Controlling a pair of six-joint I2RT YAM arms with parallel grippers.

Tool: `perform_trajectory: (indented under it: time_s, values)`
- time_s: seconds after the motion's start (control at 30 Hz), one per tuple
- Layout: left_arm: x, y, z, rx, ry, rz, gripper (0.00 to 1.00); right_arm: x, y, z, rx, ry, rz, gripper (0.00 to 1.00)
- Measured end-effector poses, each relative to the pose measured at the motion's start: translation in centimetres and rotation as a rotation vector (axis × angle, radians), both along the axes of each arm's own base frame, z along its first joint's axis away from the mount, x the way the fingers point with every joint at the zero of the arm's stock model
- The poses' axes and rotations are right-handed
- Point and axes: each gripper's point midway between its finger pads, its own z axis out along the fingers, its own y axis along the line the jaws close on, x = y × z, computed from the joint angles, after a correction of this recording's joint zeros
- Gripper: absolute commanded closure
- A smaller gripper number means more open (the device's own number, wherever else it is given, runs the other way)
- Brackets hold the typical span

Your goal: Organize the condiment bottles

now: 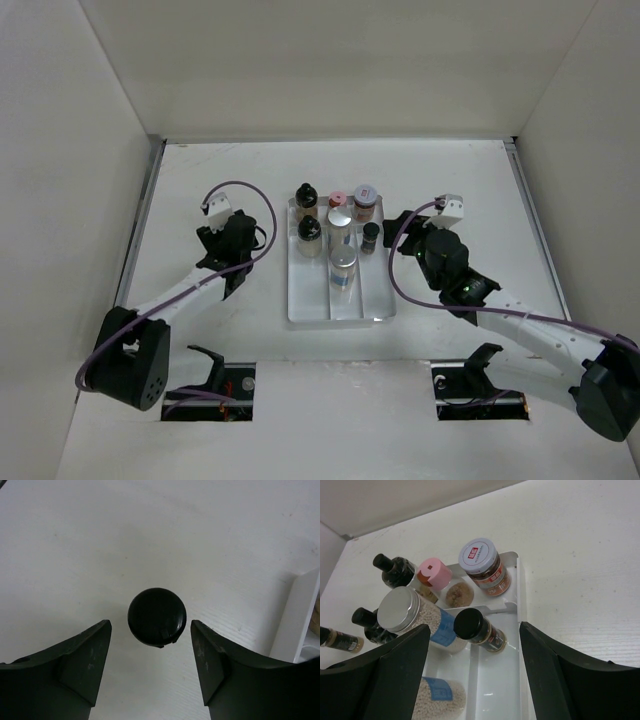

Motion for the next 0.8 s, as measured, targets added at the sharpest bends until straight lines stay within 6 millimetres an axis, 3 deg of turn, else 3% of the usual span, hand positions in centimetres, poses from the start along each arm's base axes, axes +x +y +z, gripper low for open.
perform_trajectory:
  time_s: [0.2, 0.37, 0.47, 0.63, 0.8]
  values:
    - [1.0, 0.3, -0.6, -0.012, -0.012, 0.018, 0.69, 0.0, 0.0, 0.0, 0.0, 0.0, 0.0, 0.22]
    - [1.3, -1.1, 0.6, -0.031, -0.062, -0.017, 0.73, 0.0, 0.0, 0.0, 0.0, 0.0, 0.0, 0.22]
    - [0.4, -3.7, 2.7, -0.057, -0.12, -0.098, 0.73, 0.0, 0.0, -0.1, -0.001, 0.001, 0.0, 0.21]
    - [-2.9, -10.2, 7.1, -0.13, -0.237, -0.304, 0.74, 0.1, 0.1, -0.5, -0.009, 0.011, 0.0, 0.21]
    - [-5.6, -14.7, 7.3, -0.144, -0.239, -0.437, 0.74, 0.2, 0.2, -1.1, -0.021, 0.025, 0.0, 0.21]
